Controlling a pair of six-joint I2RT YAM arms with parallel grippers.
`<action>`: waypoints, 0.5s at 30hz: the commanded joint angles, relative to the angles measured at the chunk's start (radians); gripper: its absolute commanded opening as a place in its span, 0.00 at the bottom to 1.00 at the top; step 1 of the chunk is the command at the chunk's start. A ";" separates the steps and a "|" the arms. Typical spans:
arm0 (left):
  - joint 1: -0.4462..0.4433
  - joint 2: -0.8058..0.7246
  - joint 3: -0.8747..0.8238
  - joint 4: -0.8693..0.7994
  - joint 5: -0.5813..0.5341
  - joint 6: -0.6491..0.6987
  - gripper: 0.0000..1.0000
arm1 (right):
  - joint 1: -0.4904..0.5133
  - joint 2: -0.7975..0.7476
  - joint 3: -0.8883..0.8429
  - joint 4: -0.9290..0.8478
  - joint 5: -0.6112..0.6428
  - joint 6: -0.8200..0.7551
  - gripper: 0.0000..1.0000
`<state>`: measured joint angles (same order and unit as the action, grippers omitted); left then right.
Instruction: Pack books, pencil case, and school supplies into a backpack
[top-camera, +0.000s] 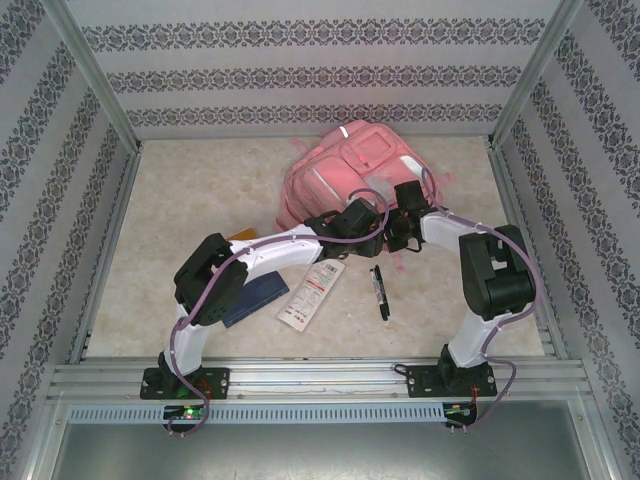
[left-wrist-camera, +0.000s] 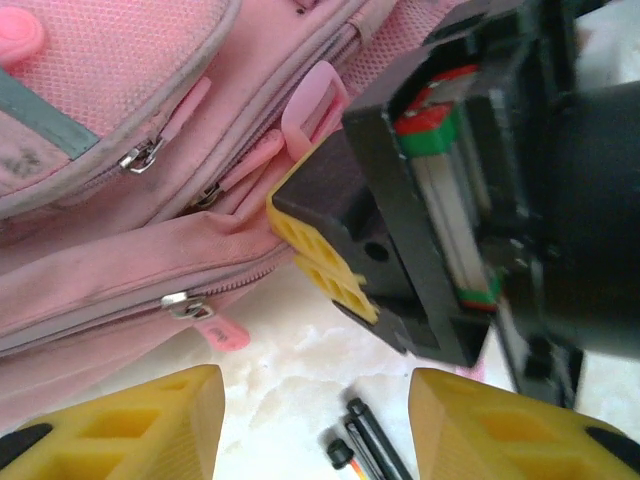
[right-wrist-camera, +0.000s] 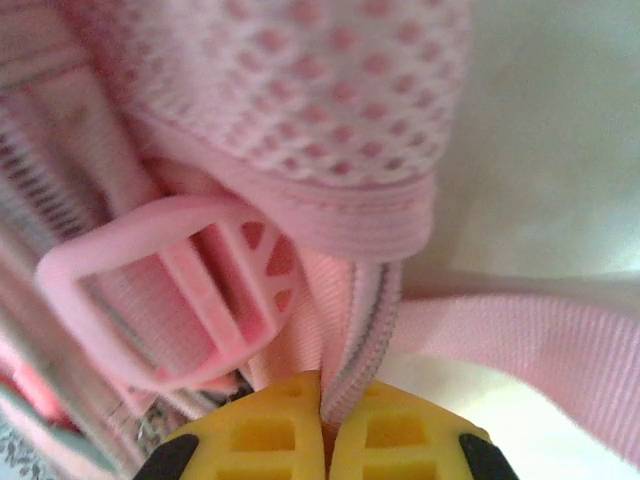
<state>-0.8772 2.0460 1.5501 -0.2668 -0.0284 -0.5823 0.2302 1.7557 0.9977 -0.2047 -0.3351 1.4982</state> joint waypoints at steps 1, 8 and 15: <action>-0.003 0.029 0.006 -0.053 -0.089 -0.019 0.51 | 0.026 -0.062 0.020 0.024 -0.022 0.036 0.00; 0.023 0.026 -0.004 -0.106 -0.180 -0.077 0.48 | 0.046 -0.086 0.034 0.025 -0.035 0.045 0.00; 0.035 0.043 -0.019 -0.077 -0.174 -0.054 0.43 | 0.069 -0.108 0.036 0.037 -0.053 0.068 0.00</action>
<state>-0.8543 2.0644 1.5402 -0.3290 -0.1730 -0.6361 0.2783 1.6962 0.9993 -0.1890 -0.3412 1.5433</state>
